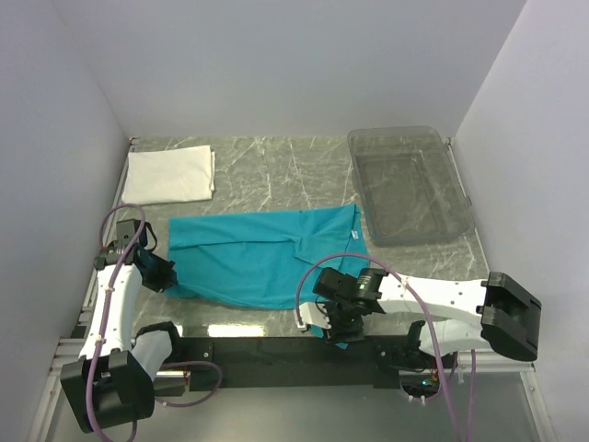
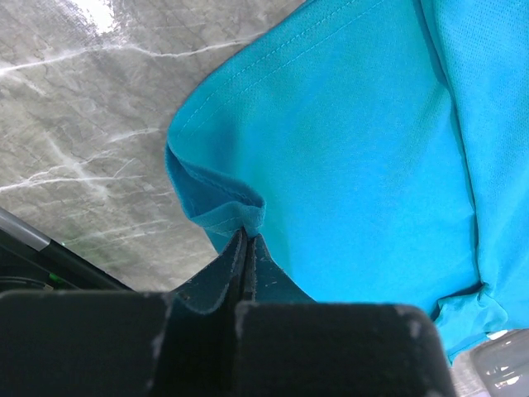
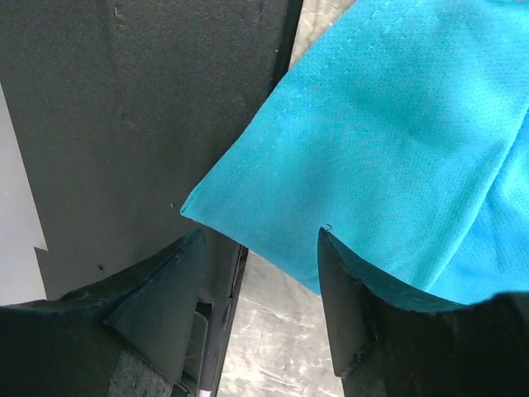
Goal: Fold and stack the t-shirts
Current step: Fold the tshirt
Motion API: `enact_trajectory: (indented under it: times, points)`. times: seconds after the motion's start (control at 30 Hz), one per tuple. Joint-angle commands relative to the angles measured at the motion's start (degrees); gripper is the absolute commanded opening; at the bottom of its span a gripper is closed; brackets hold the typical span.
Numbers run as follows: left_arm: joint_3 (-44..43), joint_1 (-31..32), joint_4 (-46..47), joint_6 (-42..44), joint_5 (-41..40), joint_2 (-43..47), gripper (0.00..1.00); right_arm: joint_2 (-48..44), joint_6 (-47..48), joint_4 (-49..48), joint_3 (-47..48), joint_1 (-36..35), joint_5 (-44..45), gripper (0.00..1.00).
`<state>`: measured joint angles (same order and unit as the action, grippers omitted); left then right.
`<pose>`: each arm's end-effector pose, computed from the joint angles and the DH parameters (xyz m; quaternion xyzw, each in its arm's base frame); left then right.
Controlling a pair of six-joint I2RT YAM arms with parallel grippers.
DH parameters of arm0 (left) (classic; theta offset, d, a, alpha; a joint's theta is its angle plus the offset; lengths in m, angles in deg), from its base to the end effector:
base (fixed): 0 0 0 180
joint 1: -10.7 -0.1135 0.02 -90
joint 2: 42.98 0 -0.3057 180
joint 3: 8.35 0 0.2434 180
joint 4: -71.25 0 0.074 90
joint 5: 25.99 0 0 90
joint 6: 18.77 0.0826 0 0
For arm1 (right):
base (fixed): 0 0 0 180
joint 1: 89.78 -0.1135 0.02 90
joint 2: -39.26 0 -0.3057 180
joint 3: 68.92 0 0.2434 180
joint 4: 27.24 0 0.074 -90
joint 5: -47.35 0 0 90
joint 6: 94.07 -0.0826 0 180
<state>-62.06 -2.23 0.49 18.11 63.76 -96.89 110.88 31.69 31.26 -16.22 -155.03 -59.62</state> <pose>0.1309 0.0304 0.2117 -0.5378 0.8267 -0.0548 0.1561 0.0565 0.1801 0.1754 -0.7689 0.6128 0.1694 0.0675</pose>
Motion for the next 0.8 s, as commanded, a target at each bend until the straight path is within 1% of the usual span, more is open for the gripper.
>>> enact_trajectory:
  times: [0.0, 0.3, 0.53, 0.6, 0.63, 0.67, 0.73, 0.77]
  points:
    - [-0.5, 0.2, 1.2, 1.5, 0.4, -0.3, 0.0, -0.4, -1.7, -1.2, -0.5, -2.1, 1.4, 0.63]
    - [-0.1, 0.1, 1.6, 1.8, 0.6, -1.0, 0.01, 0.8, -3.2, -1.4, -0.8, -8.0, 1.4, 0.61]
    - [0.1, 0.1, 1.5, 2.0, 0.8, -0.3, 0.01, 4.8, -5.2, -3.8, -1.3, -11.1, 5.3, 0.6]
    - [0.3, 0.2, 1.6, 2.1, 1.0, 0.1, 0.0, 5.6, -5.6, -4.2, -1.3, -11.6, 6.1, 0.57]
    - [0.2, 0.2, 1.6, 2.1, 1.0, 0.2, 0.0, 5.6, -5.7, -4.2, -1.3, -11.6, 6.2, 0.53]
    - [0.2, 0.2, 1.5, 2.1, 1.0, 0.3, 0.01, 5.7, -5.8, -4.3, -1.4, -11.6, 6.3, 0.44]
    - [0.2, 0.2, 1.5, 2.0, 1.0, 0.4, 0.01, 5.6, -5.9, -4.2, -1.5, -11.7, 6.5, 0.35]
    - [0.3, 0.1, 1.6, 2.0, 1.0, 0.4, 0.01, 5.6, -5.8, -4.2, -1.4, -11.6, 6.6, 0.23]
